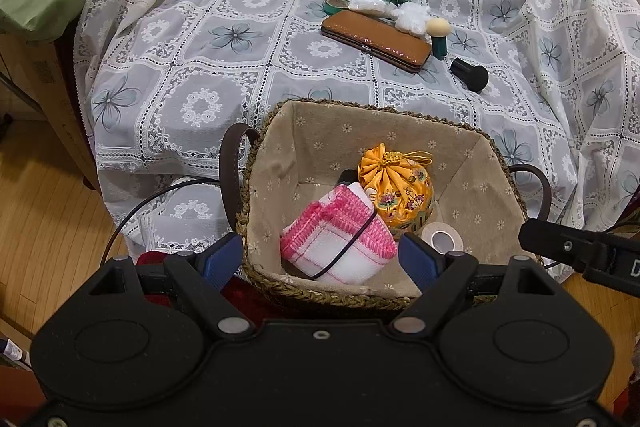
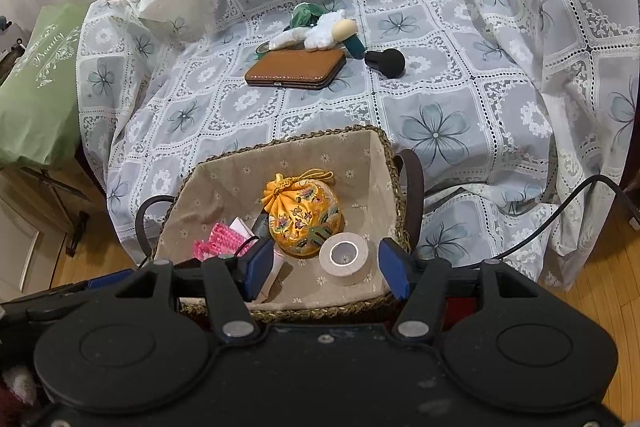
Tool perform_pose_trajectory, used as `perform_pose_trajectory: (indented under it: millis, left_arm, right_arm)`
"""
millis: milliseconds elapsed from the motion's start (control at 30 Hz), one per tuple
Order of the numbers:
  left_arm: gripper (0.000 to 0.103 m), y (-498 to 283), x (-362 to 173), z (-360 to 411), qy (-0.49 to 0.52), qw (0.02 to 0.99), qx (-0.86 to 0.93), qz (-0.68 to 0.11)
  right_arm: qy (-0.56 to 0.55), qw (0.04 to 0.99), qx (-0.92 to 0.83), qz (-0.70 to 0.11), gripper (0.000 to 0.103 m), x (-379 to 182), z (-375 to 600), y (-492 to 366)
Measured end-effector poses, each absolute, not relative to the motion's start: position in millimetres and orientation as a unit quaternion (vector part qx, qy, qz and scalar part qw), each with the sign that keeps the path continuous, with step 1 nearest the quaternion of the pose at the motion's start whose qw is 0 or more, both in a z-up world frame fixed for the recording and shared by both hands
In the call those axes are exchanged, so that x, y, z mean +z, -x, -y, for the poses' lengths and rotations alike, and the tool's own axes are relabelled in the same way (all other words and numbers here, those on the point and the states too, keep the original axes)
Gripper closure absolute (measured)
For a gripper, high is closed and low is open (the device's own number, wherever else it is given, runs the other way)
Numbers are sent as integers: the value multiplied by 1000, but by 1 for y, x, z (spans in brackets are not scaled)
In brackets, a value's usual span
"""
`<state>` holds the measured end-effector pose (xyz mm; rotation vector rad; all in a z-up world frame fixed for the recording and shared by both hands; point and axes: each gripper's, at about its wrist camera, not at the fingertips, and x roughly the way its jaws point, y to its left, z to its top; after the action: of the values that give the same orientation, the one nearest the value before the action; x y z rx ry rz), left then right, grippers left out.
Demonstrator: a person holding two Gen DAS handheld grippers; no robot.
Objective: Organize soft objects
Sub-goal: 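Move both open tools up from the basket toward the brown wallet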
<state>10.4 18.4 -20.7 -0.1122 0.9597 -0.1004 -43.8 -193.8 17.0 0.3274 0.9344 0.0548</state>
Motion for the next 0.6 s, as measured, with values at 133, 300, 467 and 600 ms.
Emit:
perform_pose_trajectory:
  millis: [133, 300, 467, 600]
  left_arm:
    - [22, -10, -21, -18, 54, 885, -48, -461]
    - [22, -10, -21, -19, 52, 885, -47, -460]
    - [22, -10, -22, -19, 49, 886, -46, -460]
    - [22, -11, -21, -17, 42, 886, -45, -459]
  right_arm:
    - [-158, 878, 25, -450, 43, 16, 194, 43]
    - [-157, 879, 25, -450, 41, 16, 194, 43]
    - [-157, 879, 24, -451, 39, 15, 194, 43]
    - [-153, 879, 24, -451, 37, 15, 194, 42]
